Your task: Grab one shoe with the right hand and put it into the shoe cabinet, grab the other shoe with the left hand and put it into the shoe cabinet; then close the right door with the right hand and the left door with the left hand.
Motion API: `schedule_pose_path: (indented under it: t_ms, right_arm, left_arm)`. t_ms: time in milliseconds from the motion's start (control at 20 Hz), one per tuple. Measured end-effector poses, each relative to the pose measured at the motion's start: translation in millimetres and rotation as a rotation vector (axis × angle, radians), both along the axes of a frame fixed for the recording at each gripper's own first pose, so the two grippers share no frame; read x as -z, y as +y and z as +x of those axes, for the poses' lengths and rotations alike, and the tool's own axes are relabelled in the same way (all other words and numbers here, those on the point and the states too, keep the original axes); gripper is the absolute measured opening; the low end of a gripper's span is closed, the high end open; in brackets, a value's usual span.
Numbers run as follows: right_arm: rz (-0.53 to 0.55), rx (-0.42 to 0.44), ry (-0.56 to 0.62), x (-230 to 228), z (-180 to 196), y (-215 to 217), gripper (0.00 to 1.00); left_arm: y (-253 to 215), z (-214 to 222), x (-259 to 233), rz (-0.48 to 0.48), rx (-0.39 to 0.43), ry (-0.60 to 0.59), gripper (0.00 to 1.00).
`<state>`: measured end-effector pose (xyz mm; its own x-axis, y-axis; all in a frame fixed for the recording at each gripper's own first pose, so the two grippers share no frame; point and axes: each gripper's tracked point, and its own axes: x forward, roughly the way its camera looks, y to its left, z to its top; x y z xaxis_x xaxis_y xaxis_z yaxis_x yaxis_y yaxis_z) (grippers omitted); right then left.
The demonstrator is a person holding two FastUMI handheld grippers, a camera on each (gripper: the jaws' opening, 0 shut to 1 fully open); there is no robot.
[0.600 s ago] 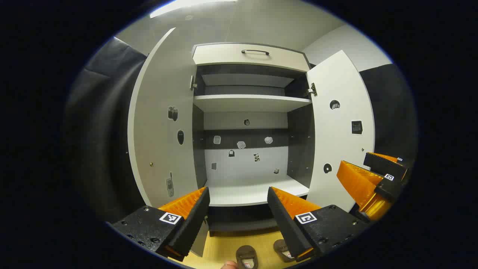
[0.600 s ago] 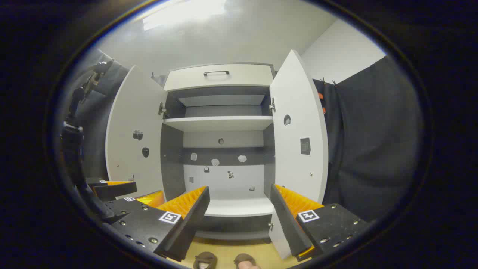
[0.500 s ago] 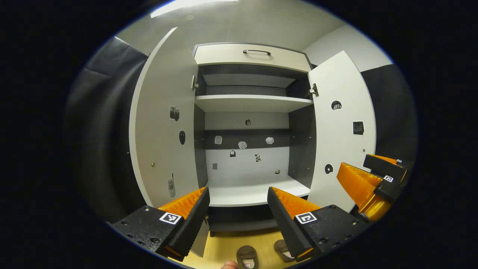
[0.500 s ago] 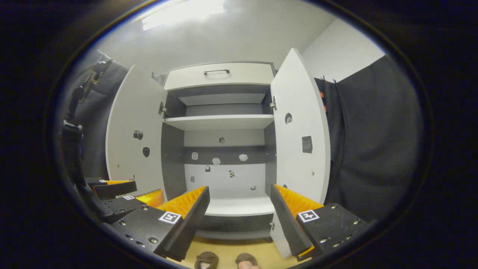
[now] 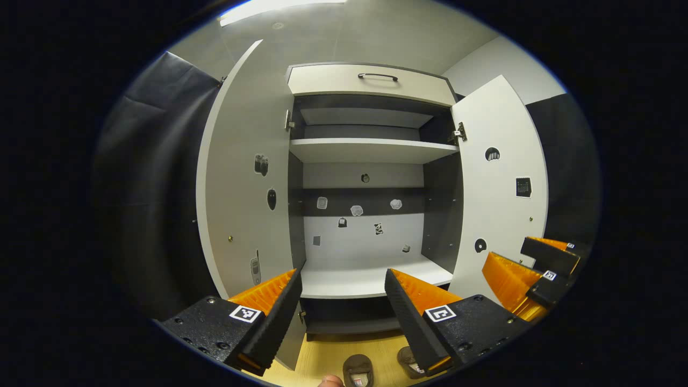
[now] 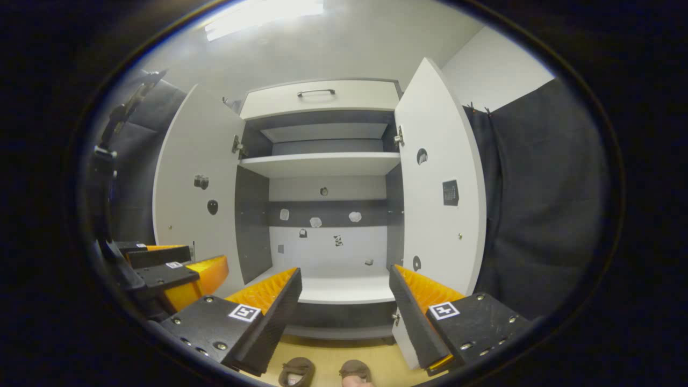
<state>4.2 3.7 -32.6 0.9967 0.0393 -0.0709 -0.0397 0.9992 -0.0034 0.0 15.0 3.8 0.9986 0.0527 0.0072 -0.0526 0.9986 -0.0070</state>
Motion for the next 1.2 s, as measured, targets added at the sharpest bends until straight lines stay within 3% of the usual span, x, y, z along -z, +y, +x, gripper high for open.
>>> schedule_pose_path:
  t_ms: [300, 650, 800, 900, 1050, 1100, 1200]
  right_arm:
    - [-0.021, -0.040, 0.145, 91.6, -4.4, 5.9, 0.98]
    - [0.006, -0.074, 0.436, 255.8, -24.8, 9.9, 0.98]
    - [-0.001, -0.072, 0.555, 322.2, -34.9, 7.5, 0.94]
    - [-0.002, -0.068, 0.640, 361.3, -43.9, 3.9, 0.85]
    - [-0.018, -0.062, 0.749, 412.4, -59.2, -1.0, 0.85]
    - [-0.024, -0.060, 0.780, 430.2, -59.2, -3.2, 0.73]
    - [-0.037, -0.057, 0.840, 460.0, -59.9, -5.7, 0.73]
  left_arm:
    - [12.3, -5.1, -0.1, -0.006, -0.036, -0.002, 0.95]
    - [29.0, -12.4, 0.2, -0.008, -0.069, -0.005, 0.95]
    - [36.8, -15.0, -0.3, -0.003, -0.084, -0.008, 0.95]
    - [41.1, -15.4, -1.1, 0.006, -0.093, -0.009, 0.95]
    - [47.4, -15.7, 1.5, 0.011, -0.104, -0.004, 0.95]
    - [50.2, -15.7, 2.1, 0.012, -0.108, -0.001, 0.95]
    - [55.4, -13.6, 4.8, 0.015, -0.119, 0.004, 0.95]
